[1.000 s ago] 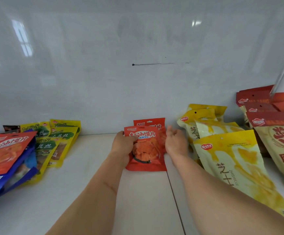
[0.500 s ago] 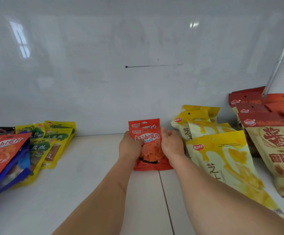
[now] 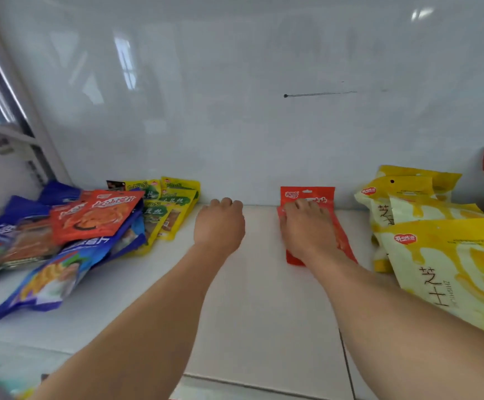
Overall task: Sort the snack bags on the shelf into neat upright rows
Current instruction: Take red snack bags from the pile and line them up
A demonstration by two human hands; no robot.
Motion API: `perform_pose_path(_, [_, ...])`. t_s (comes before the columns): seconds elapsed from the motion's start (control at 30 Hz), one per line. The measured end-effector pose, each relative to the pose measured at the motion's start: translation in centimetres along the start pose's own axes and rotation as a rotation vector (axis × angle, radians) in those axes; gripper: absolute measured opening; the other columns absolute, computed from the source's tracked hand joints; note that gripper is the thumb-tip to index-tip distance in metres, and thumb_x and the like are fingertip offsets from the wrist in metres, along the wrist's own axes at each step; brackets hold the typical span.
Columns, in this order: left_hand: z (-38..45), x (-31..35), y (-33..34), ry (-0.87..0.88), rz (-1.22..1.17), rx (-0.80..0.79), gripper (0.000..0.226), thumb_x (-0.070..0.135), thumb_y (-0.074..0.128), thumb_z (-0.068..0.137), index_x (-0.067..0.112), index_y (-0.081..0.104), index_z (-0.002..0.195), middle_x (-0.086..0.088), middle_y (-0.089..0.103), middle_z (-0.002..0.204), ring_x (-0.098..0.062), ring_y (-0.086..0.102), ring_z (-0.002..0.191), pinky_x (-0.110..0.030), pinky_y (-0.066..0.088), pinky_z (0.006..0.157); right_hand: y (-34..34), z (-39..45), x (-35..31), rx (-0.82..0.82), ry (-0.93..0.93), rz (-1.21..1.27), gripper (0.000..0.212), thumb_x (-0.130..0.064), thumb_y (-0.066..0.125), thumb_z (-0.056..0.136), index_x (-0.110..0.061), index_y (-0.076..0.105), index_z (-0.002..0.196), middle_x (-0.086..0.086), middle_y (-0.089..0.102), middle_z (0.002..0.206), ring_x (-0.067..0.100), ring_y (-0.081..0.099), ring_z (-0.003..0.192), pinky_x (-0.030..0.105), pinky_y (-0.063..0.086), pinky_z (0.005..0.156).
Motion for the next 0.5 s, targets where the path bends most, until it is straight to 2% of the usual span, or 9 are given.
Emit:
perform_pose_path(0.1, [-1.6,-3.8,-1.4,0.034,0.127,0.003,0.023,0.022,0.044,0.101,0.016,0.061,0.117,-0.005,0.062,0.118,-0.028,0.056,0.112,-0.036,0.044,0.082,-0.9,-0.5,-4.1,-0.028,-0.124,0.01,0.032,-0.027,0.039,0.101,-0.015,0.058,0.124,0.008,0.058,0.124,0.03,0.052,0.114,0.041,0.039,0.094])
perform_pose_path(0.23, [-3.4,-8.3,-3.4,0.05,0.19,0.039,0.023,0.017,0.048,0.098,0.017,0.063,0.115,-0.005,0.063,0.119,-0.028,0.057,0.113,-0.036,0.044,0.084,-2.6,-1.3,-9.9,-0.014,-0.187,0.026,0.032,-0.028,0.037,0.102,-0.016,0.058,0.124,0.007,0.059,0.122,0.03,0.053,0.113,0.041,0.04,0.091])
perform_pose_path(0.4, [-6.4,-14.5,-5.9,0.049,0.176,0.085,0.025,0.018,0.047,0.098,0.018,0.064,0.117,-0.006,0.063,0.123,-0.03,0.057,0.117,-0.036,0.045,0.09,-4.1,-3.0,-17.2,0.004,-0.173,0.05,0.031,-0.027,0.037,0.102,-0.017,0.059,0.121,0.005,0.059,0.12,0.028,0.053,0.112,0.038,0.038,0.089])
perform_pose_path(0.5, [-8.4,-18.4,-6.8,0.06,0.153,0.079,0.025,0.021,0.048,0.097,0.016,0.063,0.116,-0.007,0.064,0.121,-0.031,0.058,0.114,-0.036,0.045,0.084,-4.9,-4.1,-21.6,-0.025,-0.142,0.066,0.028,-0.022,0.041,0.1,-0.018,0.058,0.122,0.005,0.059,0.12,0.029,0.052,0.111,0.037,0.038,0.087])
Point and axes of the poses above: each hand's wrist, its own z-axis towards the middle knuckle, its own y-axis out of the palm, x = y × z, the point moved 3 cm from there along z, towards the middle knuckle
